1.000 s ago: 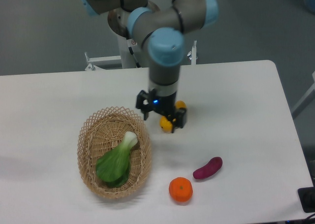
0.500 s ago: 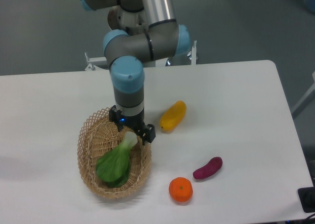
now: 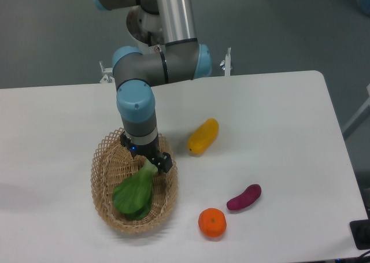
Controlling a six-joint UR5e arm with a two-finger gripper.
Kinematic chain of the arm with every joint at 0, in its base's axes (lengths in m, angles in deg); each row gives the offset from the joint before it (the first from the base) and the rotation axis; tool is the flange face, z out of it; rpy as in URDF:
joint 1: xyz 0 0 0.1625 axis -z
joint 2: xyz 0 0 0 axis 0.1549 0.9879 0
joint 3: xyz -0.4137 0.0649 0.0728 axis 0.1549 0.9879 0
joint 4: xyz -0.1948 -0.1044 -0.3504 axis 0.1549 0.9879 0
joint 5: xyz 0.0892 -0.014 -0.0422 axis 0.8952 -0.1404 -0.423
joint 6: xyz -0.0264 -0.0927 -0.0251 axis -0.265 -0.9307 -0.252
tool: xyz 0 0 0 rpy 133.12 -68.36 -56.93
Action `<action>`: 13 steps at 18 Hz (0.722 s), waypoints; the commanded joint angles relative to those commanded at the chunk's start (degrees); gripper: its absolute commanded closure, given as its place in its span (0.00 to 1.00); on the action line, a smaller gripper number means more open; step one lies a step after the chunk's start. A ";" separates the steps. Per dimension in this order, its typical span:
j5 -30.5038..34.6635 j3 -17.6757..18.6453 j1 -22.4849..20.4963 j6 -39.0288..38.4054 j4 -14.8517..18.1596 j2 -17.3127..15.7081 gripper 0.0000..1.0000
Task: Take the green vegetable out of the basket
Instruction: 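Lower the gripper onto the bok choy stem and close it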
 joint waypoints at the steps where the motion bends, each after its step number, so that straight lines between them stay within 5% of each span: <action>1: 0.00 0.09 0.00 0.00 -0.70 0.26 0.00; 5: 0.09 0.09 0.00 0.00 -2.37 0.79 0.00; 13: 0.09 -0.18 0.00 0.53 -2.90 0.62 0.49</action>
